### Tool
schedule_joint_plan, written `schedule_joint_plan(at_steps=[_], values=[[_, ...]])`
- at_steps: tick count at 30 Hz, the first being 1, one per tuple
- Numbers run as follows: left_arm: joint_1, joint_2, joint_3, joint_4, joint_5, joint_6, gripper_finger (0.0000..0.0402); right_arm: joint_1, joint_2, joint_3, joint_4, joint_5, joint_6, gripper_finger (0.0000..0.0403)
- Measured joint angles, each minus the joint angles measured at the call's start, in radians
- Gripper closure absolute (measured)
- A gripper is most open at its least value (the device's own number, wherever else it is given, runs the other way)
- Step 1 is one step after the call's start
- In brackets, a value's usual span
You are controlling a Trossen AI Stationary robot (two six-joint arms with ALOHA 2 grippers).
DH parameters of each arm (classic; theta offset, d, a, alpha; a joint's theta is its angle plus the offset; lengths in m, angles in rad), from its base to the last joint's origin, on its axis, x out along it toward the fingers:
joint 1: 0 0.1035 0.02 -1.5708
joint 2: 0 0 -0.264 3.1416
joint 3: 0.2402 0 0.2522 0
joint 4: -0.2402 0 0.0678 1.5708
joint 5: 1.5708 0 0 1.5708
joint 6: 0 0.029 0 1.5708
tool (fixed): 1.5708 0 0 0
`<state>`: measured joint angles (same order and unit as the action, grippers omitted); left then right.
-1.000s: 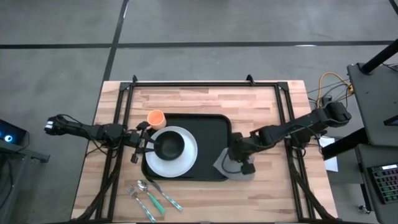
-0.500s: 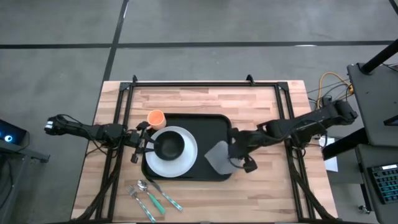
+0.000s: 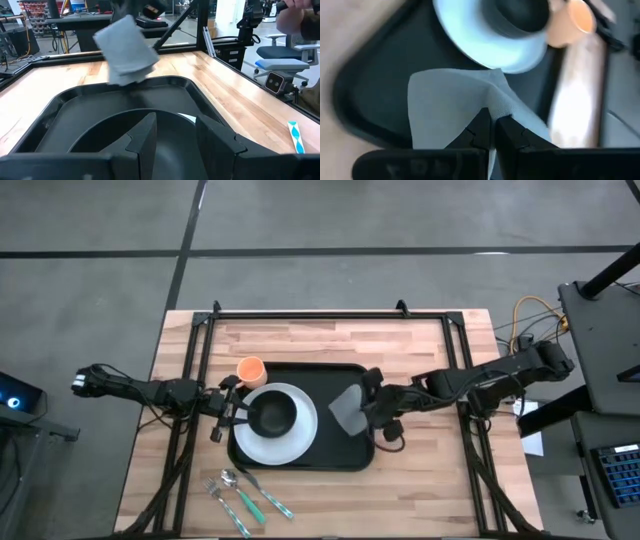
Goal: Set up tray
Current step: Put the gray napkin on the black serving tray to the right of the white plate
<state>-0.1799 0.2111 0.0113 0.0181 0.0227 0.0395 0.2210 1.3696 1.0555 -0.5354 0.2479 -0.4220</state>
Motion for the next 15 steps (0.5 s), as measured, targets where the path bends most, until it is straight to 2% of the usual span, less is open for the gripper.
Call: schedule_joint_plan(at_steps=[2,9,13,15], values=[[0.000,0.000,0.000,0.000,0.000,0.000,0.0283,-0.018,0.009,-0.002,0.030,0.043,-0.019,0.0394],[0.000,0.006,0.000,0.000,0.000,0.000,0.0283,-0.108,0.051,-0.015,0.158,0.080,-0.083,0.0394],[0.000,0.009,0.000,0.000,0.000,0.000,0.0283,-0.157,0.080,-0.038,0.287,0.175,-0.133,0.0394],[0.000,0.010,0.000,0.000,0.000,0.000,0.0283,-0.175,0.096,-0.055,0.369,0.182,-0.172,0.0394]])
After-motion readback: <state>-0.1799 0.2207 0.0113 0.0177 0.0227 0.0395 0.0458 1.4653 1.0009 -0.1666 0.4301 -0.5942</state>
